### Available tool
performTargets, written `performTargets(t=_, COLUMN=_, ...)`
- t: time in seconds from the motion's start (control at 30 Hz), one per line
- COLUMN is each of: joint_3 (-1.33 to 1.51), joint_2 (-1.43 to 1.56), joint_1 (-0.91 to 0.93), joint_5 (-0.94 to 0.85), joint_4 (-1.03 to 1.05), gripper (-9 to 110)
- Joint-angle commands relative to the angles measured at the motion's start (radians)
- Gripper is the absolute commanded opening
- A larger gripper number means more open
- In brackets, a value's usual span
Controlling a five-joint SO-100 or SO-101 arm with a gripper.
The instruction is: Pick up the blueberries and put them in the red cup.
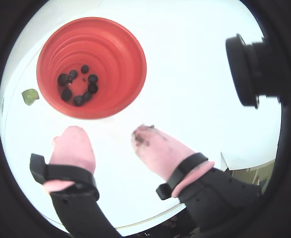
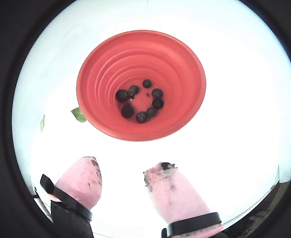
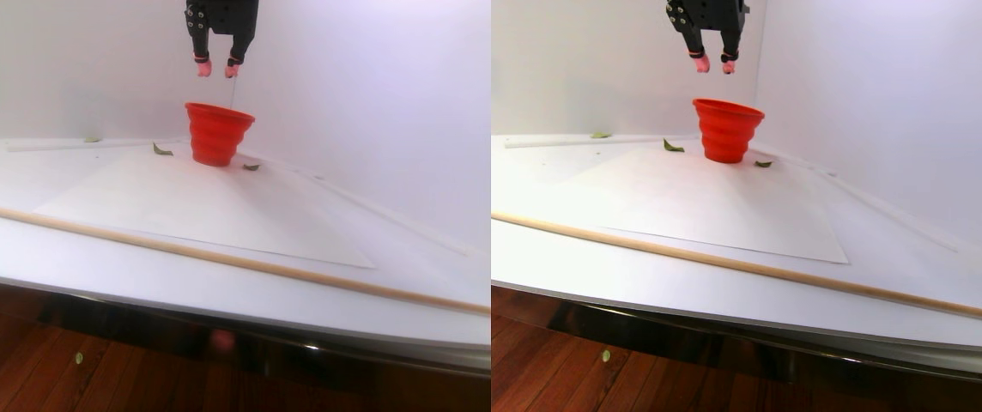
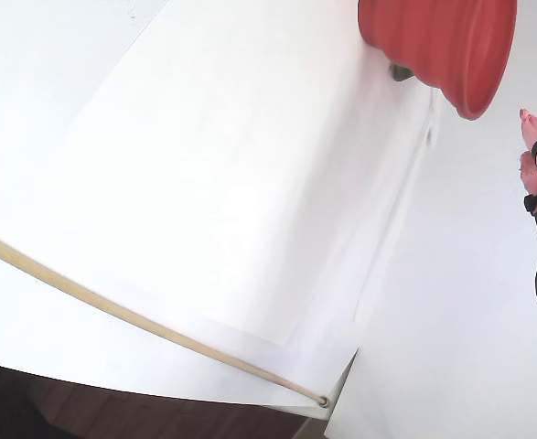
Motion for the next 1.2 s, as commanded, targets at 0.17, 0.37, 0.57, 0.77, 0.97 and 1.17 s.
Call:
performTargets(t=0.17, joint_3=0.025, joint_2=0.198, joint_1=0.003, joint_5=0.081, joint_4=0.043, gripper=16)
performTargets(t=0.37, joint_3=0.052, joint_2=0.253, joint_1=0.002, joint_5=0.161, joint_4=0.104, gripper=16)
performTargets(t=0.57, joint_3=0.095, joint_2=0.314, joint_1=0.006, joint_5=0.233, joint_4=0.152, gripper=16)
performTargets(t=0.77, joint_3=0.117, joint_2=0.324, joint_1=0.012, joint_5=0.261, joint_4=0.161, gripper=16)
performTargets(t=0.97, joint_3=0.147, joint_2=0.345, joint_1=0.020, joint_5=0.284, joint_4=0.166, gripper=16)
performTargets(t=1.17, joint_3=0.130, joint_2=0.348, joint_1=0.029, joint_5=0.302, joint_4=0.172, gripper=16)
